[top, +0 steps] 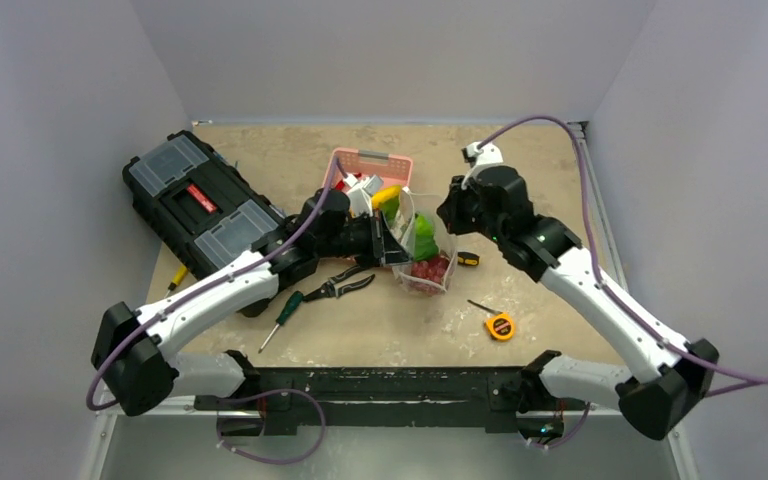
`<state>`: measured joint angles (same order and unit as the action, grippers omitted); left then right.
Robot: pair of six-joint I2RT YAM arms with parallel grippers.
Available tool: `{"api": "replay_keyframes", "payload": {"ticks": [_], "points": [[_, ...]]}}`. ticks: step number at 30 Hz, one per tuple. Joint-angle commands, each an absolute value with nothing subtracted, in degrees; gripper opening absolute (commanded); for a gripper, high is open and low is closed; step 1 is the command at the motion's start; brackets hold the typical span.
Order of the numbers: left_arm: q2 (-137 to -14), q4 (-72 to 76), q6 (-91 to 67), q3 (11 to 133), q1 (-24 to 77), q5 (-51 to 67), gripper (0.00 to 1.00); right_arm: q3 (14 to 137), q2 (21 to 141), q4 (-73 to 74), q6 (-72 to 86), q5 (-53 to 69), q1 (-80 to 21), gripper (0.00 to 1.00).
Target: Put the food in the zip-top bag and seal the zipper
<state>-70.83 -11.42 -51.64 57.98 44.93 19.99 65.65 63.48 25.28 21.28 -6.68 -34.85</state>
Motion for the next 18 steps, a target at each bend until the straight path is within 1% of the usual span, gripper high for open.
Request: {"api": "replay_keyframes", "payload": {"ticks": [1, 3, 5, 6, 8, 12, 14, 16, 18], "points": [[-70.63, 2.79, -56.81, 56.29, 44.11, 29.64, 0.00, 66.31, 66.61, 30.13, 18.94, -6.90, -34.62, 0.00], [-67.94, 4.51, -55.80, 56.22, 44.12, 29.17, 0.00, 66.24, 64.03, 29.98, 18.67, -7.11, -34.63, 0.00], [-65.93, 1.98, -54.17, 57.14, 44.12, 27.23, 0.00, 66.21, 61.09, 28.86, 18.47, -6.08, -34.69, 0.00], [-65.44, 0.77, -53.81, 57.55, 44.12, 26.29, 0.00, 66.14, 59.95, 28.06, 18.29, -5.10, -34.67, 0.02], [-65.62, 0.11, -54.06, 57.69, 44.08, 25.97, 0.00, 65.95, 58.73, 27.65, 18.01, -4.11, -34.70, 0.13], [-66.14, 2.13, -55.59, 56.19, 43.98, 25.60, 0.00, 65.64, 59.13, 31.22, 17.11, -4.16, -34.71, 0.27], [-66.86, 2.09, -55.91, 56.29, 43.95, 25.68, 0.00, 64.68, 58.51, 33.09, 16.86, -4.00, -34.69, 0.37], [-67.78, 2.67, -56.49, 56.23, 43.99, 26.34, 0.00, 63.43, 57.38, 34.49, 16.89, -3.28, -34.72, 0.52], [-68.86, 4.39, -57.32, 56.08, 43.95, 27.09, 0.00, 62.57, 56.47, 36.24, 17.22, -1.21, -34.68, 0.59]]}}
